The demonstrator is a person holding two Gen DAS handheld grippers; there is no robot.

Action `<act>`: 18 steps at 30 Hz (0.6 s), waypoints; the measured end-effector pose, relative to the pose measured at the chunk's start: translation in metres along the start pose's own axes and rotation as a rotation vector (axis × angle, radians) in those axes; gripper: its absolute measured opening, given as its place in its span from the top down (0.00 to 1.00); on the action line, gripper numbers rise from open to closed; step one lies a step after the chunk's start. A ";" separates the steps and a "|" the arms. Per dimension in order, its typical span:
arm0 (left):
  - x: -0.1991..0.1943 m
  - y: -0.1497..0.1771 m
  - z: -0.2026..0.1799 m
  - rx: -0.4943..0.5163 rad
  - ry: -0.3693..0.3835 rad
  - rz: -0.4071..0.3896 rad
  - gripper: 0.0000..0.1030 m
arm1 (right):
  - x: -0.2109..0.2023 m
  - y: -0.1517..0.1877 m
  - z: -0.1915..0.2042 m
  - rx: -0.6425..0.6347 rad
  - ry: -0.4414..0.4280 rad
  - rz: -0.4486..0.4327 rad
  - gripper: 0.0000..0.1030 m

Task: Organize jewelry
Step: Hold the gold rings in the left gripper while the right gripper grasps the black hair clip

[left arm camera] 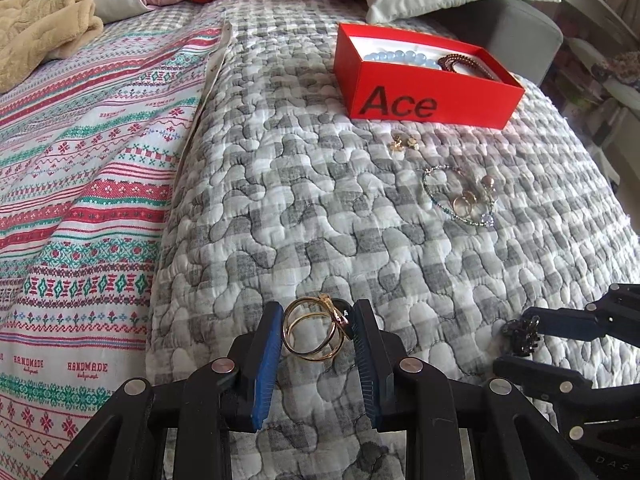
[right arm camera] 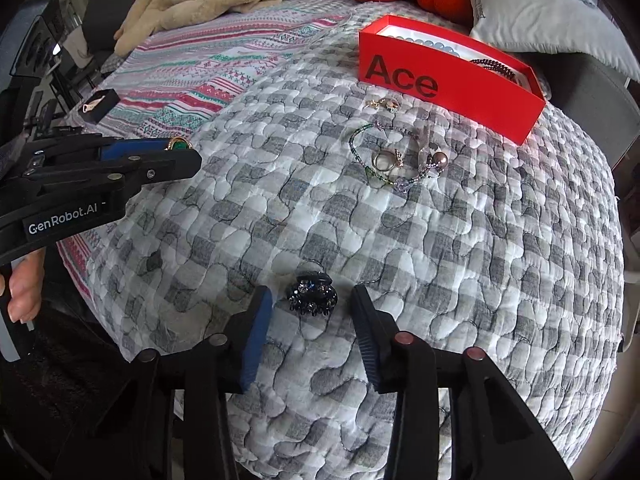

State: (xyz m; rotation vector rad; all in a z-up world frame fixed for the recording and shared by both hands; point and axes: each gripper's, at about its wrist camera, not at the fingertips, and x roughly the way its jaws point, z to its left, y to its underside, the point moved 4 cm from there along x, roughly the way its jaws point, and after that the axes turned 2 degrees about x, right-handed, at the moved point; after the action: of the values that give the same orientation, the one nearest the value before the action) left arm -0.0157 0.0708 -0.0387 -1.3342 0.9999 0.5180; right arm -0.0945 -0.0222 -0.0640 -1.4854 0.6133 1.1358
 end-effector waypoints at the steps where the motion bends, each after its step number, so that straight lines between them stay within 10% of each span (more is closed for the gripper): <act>1: 0.000 0.000 0.000 0.002 0.000 0.000 0.72 | 0.001 -0.002 0.000 0.003 0.000 -0.002 0.74; 18: -0.006 -0.028 -0.003 -0.054 0.036 -0.041 0.72 | -0.023 -0.036 -0.043 0.108 0.017 -0.067 0.76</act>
State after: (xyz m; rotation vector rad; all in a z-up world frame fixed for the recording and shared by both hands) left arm 0.0030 0.0629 -0.0179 -1.4132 0.9919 0.4943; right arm -0.0589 -0.0584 -0.0306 -1.4144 0.6223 1.0241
